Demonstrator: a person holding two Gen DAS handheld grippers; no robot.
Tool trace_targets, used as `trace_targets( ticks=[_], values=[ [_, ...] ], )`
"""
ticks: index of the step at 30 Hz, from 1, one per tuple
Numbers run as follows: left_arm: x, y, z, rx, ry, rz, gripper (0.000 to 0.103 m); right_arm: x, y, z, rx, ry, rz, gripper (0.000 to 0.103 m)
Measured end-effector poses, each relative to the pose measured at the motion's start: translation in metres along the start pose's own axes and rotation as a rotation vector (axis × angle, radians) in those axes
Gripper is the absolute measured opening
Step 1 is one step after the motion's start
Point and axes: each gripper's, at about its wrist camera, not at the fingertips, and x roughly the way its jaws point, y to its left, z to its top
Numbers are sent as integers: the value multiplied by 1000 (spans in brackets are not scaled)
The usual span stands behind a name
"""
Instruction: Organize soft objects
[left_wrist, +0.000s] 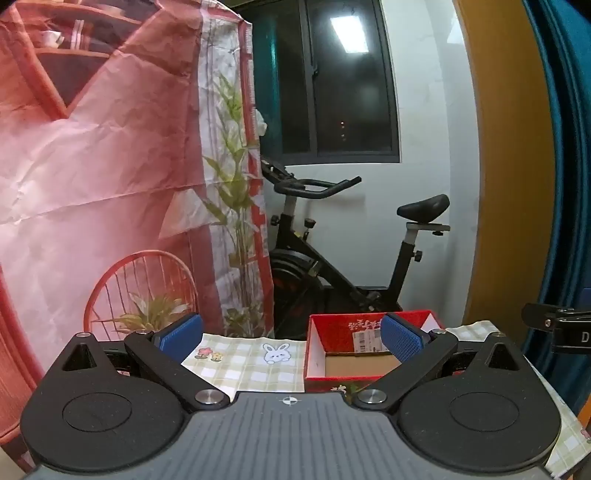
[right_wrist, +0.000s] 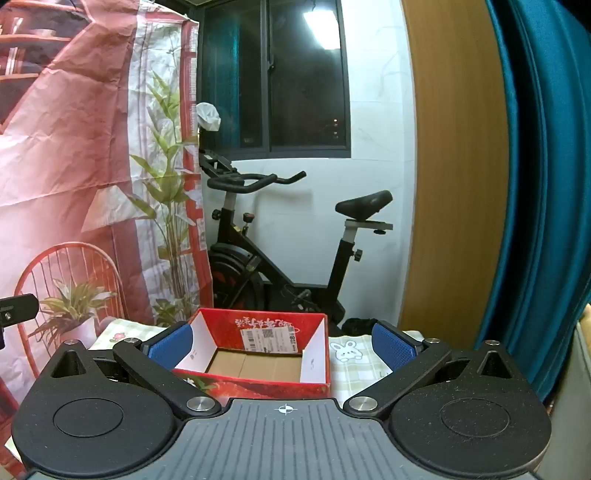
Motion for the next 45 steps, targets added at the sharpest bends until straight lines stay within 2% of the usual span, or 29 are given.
trace_targets(
  ticks=[3,4,8,45],
  values=[
    [5,4,1,-8,14,-20,103,0,1,0,-7,4,-3,103],
    [2,11,2,-8,-12,-17,103,-1,1,0,-8,3,-5,103],
    [-3,8,-1,10,-27,-6,103,0,-1,0,-2,5,-6,103],
    [1,2,-1,9,-9,8,103,1,1,0,-10,5,-9,103]
  ],
)
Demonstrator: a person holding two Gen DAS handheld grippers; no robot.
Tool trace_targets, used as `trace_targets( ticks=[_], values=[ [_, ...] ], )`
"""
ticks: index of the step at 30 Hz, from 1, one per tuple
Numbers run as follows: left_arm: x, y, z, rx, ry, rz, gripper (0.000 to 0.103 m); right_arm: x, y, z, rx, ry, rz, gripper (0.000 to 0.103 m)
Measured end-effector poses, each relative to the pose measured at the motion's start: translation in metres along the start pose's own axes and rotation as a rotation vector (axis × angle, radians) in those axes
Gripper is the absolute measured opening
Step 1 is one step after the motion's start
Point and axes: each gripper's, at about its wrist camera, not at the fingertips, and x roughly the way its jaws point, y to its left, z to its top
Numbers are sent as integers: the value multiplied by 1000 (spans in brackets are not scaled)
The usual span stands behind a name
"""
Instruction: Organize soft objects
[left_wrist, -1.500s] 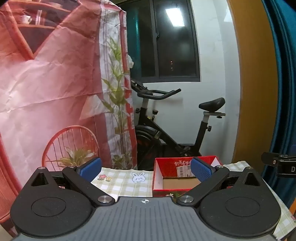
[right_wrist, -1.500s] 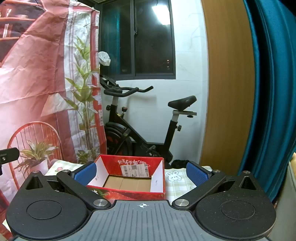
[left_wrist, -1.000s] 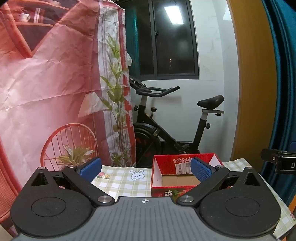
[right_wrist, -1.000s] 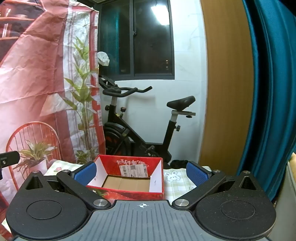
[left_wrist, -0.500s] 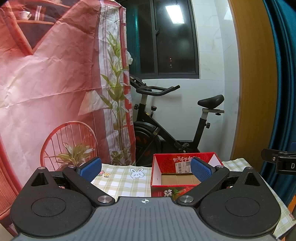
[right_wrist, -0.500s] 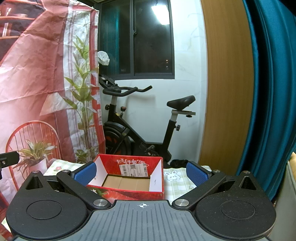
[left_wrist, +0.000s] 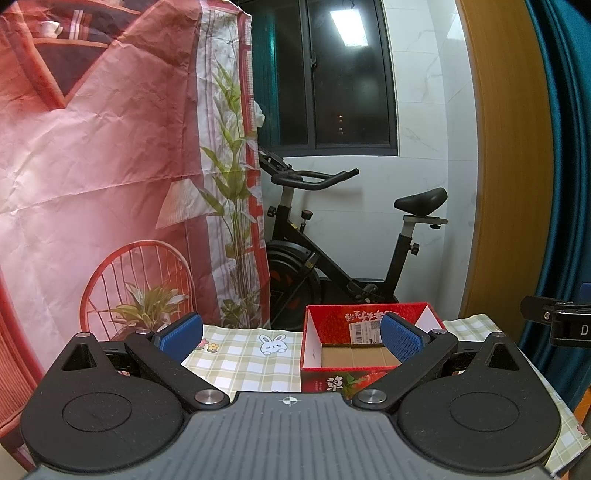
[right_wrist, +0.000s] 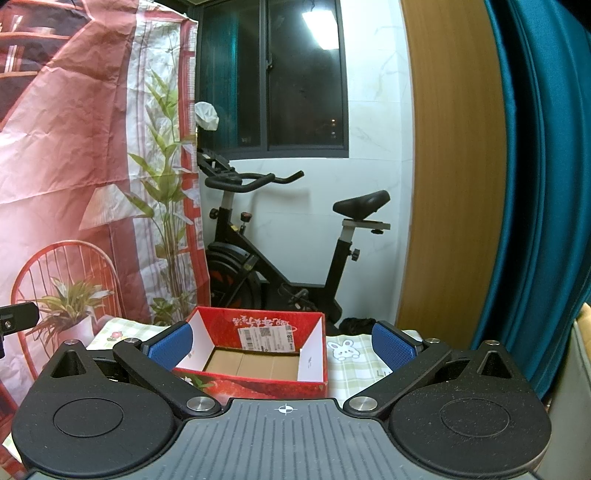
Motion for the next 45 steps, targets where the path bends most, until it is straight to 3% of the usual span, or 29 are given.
trace_targets(
  ticks=[45],
  values=[
    [-3,-4,-4,-10,14,-9,103,1,-1,1,-2,1,0,103]
  ],
)
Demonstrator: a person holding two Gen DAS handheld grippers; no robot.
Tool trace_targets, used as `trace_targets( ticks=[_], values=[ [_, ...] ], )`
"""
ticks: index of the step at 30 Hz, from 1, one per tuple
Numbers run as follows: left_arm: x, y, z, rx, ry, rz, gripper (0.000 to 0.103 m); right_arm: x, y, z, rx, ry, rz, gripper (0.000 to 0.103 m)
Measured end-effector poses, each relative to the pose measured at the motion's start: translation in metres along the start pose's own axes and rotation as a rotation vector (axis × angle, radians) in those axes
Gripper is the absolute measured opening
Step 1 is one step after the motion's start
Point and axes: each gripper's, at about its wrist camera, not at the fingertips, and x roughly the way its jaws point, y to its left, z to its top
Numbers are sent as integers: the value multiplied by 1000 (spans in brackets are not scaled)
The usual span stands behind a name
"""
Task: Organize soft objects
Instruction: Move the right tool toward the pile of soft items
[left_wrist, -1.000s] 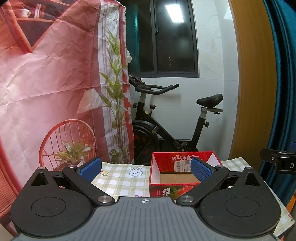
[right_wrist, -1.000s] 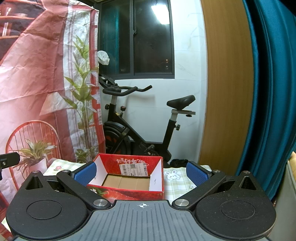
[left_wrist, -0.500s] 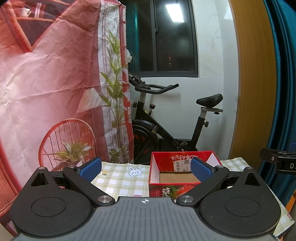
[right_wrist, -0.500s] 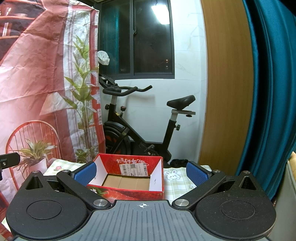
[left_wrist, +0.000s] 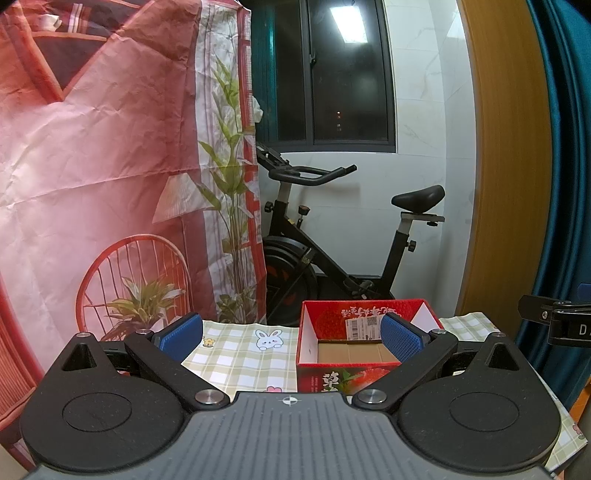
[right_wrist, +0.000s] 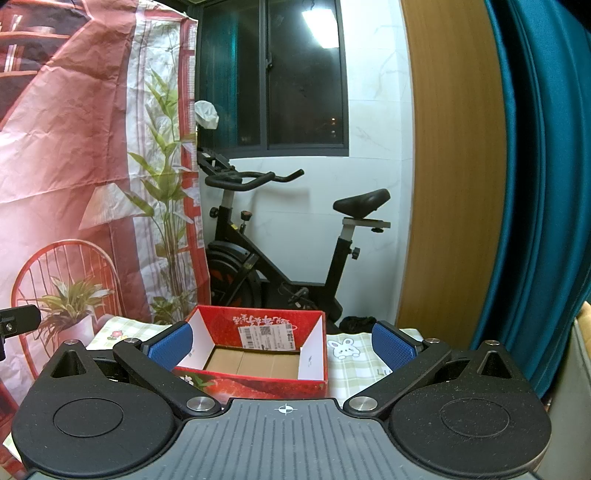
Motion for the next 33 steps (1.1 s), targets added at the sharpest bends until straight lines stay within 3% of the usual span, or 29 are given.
trace_targets(
  ticks=[16,25,33],
  values=[
    [3,4,-2,-11,-8,-10,103,2,0,-4,26,-18,19,103],
    [29,9,-31,-9,-28,11,103,12,-17,-44,68,-137,111,103],
    [62,19,-56,-37,74,-50,103,46,-26,-82,124,-41,113,103]
  ],
)
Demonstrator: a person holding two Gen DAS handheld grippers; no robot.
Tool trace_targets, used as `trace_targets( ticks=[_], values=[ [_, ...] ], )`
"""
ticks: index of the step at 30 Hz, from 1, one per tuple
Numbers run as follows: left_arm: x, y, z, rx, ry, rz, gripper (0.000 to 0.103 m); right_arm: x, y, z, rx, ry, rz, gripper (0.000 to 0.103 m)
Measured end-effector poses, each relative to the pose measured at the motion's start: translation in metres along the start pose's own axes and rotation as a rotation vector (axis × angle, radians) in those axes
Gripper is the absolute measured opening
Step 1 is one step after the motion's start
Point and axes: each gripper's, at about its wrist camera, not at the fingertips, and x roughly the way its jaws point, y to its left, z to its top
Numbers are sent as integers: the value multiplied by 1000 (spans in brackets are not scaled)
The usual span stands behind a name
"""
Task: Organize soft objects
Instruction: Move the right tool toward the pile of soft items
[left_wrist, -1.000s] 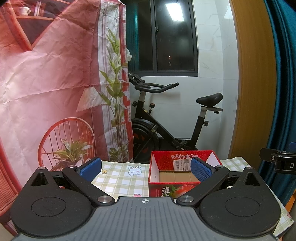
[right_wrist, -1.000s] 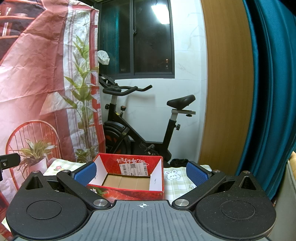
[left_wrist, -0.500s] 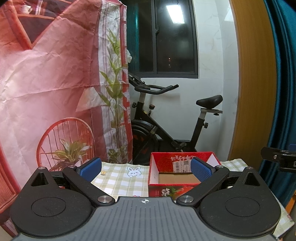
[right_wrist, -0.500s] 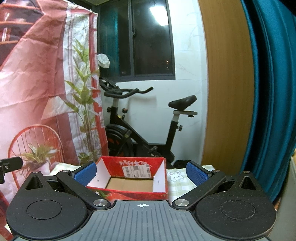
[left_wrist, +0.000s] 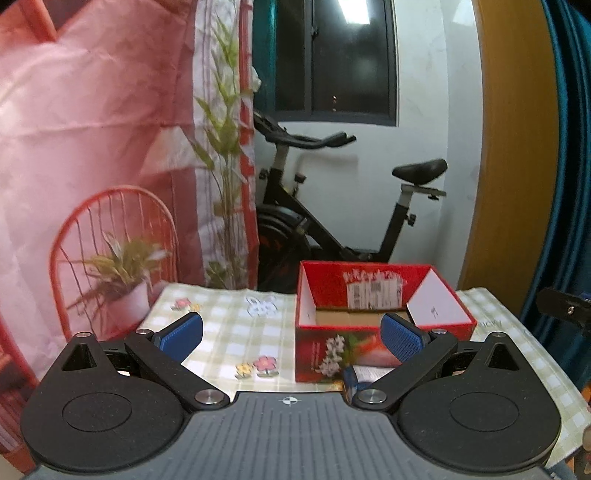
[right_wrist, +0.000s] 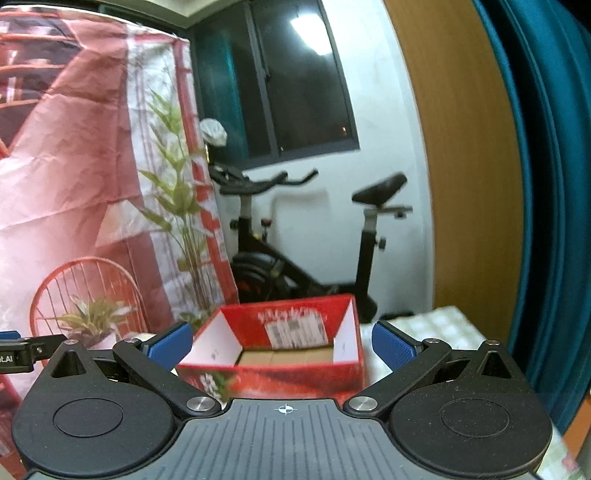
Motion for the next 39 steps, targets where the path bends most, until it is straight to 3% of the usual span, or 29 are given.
trace_targets(
  ticks=[7,19,28,32,35,39],
  values=[
    [26,7,-26,12,61,-16,103,14,-2,-39,2,17,10,103],
    [60,15,-61,-42,192,-108,103,35,-4,-76,-35,155,51,103],
    [70,15,-82,-53,245,-164,88,45,3,-94,-38,292,46,102],
    [79,13,-95,-30,280,-181,78,51,0,-105,-6,373,65,91],
    [87,13,-106,-39,321,-211,77,57,1,-123,-12,477,78,79],
    [99,12,-124,-28,369,-234,77,64,11,-138,-56,554,109,75]
  ],
)
